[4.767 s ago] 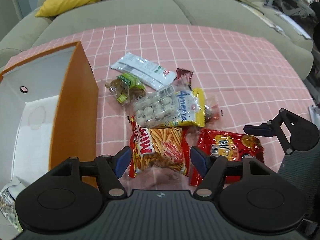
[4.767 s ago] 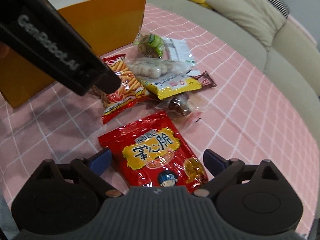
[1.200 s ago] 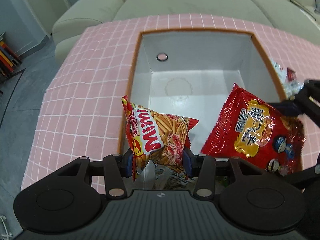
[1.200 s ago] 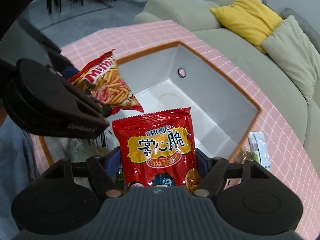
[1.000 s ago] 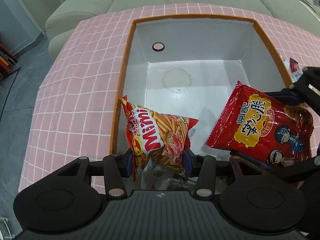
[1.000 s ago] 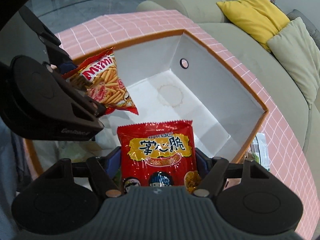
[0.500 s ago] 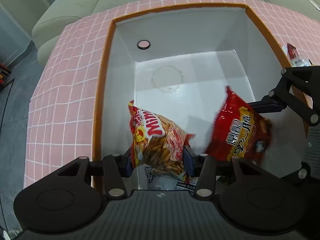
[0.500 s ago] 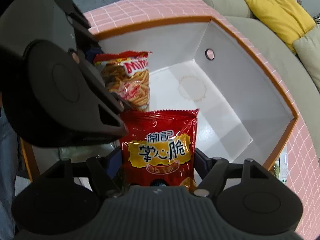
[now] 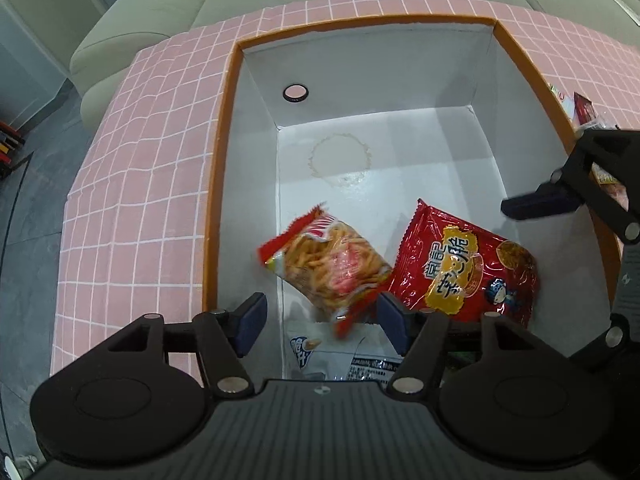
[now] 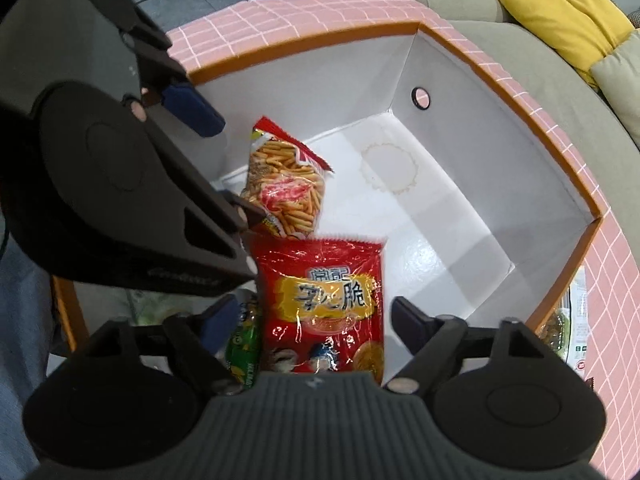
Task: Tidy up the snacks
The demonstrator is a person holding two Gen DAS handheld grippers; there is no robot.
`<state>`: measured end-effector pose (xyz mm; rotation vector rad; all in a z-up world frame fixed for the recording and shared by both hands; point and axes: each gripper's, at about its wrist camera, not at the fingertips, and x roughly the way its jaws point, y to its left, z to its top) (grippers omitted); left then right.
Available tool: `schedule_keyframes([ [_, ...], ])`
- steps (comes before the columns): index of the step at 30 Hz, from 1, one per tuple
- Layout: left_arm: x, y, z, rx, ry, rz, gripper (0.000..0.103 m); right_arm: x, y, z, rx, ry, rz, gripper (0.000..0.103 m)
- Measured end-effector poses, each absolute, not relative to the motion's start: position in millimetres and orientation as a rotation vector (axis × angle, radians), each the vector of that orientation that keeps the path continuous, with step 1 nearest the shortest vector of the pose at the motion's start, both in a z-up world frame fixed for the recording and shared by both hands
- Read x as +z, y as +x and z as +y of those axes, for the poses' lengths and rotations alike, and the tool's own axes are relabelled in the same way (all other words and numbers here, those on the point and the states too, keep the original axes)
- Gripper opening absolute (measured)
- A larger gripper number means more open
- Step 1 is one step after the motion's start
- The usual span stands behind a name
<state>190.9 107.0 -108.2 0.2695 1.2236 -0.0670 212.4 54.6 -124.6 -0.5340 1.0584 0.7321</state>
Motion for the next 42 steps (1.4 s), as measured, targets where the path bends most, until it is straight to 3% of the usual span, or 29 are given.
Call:
schedule_keyframes([
  [15, -71.3, 151.9, 108.2, 0.021, 0.137, 1.096, 0.074, -88.1, 191.5, 32.7, 0.598, -0.441, 1.021, 0.09],
  [32, -37.0, 90.8, 75.9, 0.04, -0.052, 0.908, 0.074, -48.6, 124.0, -43.3, 0.43, -0.208, 0.806, 0.09],
  [42, -33.6, 64.7, 42.7, -0.035, -0.093, 0.834, 0.074, -52.6, 85.8, -99.8, 0.268, -0.1, 0.719, 0.09],
])
